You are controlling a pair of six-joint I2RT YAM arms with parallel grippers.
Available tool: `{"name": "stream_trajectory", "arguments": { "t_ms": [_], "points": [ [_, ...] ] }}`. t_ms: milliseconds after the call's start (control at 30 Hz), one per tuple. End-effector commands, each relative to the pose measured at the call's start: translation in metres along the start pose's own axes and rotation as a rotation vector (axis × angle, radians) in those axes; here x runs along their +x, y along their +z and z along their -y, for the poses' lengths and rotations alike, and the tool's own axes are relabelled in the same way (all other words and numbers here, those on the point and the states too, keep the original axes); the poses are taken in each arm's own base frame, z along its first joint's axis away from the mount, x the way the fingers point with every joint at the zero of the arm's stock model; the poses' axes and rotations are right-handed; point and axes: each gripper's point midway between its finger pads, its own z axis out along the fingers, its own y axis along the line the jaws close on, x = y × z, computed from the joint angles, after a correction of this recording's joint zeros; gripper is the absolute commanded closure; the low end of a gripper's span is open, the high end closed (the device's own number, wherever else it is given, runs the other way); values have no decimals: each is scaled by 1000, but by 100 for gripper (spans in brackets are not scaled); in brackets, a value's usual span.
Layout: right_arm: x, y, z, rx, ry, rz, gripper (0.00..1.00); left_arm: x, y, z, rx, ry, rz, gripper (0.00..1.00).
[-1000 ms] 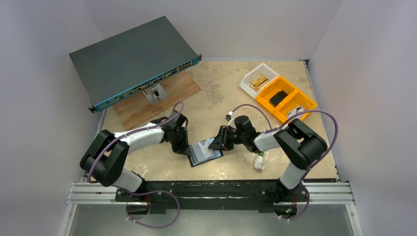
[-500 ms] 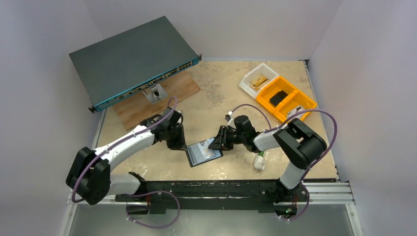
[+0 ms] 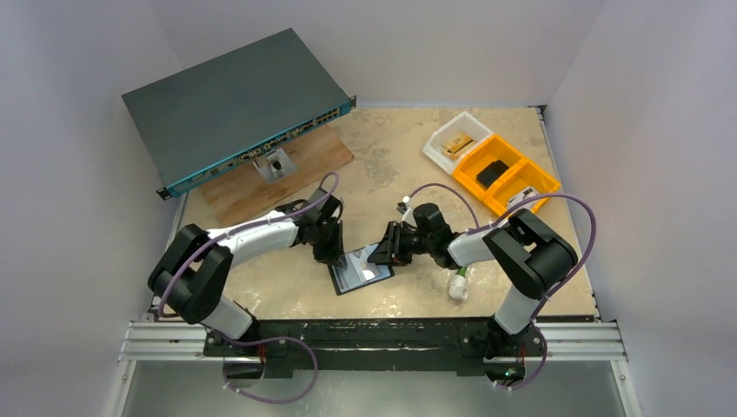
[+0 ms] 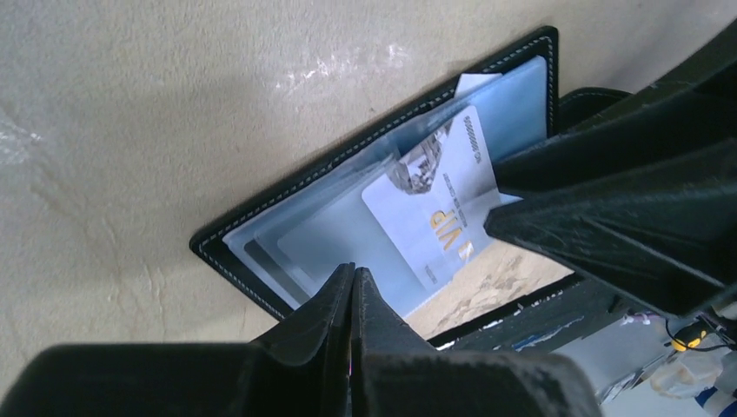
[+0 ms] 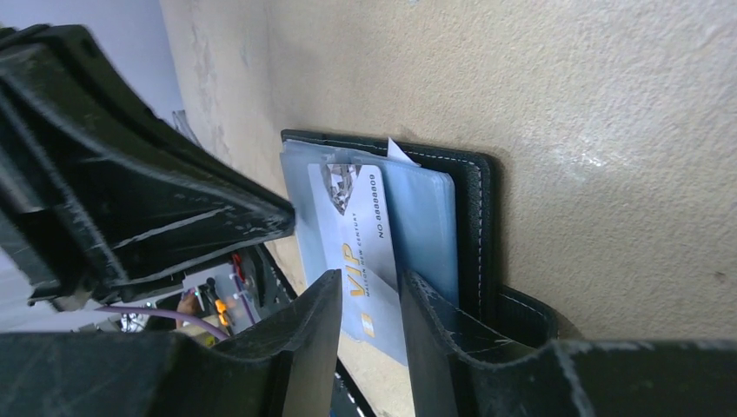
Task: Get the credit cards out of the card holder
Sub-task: Remove the credit card from the card holder.
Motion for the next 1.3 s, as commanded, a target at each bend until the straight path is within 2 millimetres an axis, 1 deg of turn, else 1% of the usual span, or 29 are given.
{"name": "stream_trajectory", "arguments": {
  "t_ms": [0, 133, 233, 333, 467, 633, 733, 900, 1033, 1200, 1267],
  "points": [
    [9, 2, 25, 90, 2, -28, 66, -3, 14, 0, -2, -12, -4, 100],
    [10, 2, 26, 93, 2, -34, 65, 5, 21, -17, -86, -45, -40, 100],
    [11, 3, 27, 92, 3, -38, 65, 8, 24, -23, -113, -57, -51, 100],
    [10, 3, 23, 77, 1, -41, 67, 9, 25, -25, -120, -62, -55, 100],
    [13, 6, 12, 49, -22, -65, 70, 10, 26, -28, -130, -65, -57, 100],
    [14, 6, 9, 48, -35, -70, 74, 10, 27, -28, -131, -67, -58, 100],
    [15, 6, 8, 44, -34, -72, 81, 11, 27, -28, -132, -67, -59, 100],
    [14, 2, 5, 47, -37, -65, 100, 12, 26, -30, -138, -65, -59, 100],
    [3, -6, 6, 91, -51, -16, 100, 14, 24, -34, -151, -64, -57, 100],
    [-16, -24, 8, 124, -53, 56, 100, 18, 25, -39, -159, -65, -61, 100],
    [-22, -30, 5, 128, -60, 78, 100, 18, 25, -39, -158, -65, -61, 100]
  ]
}}
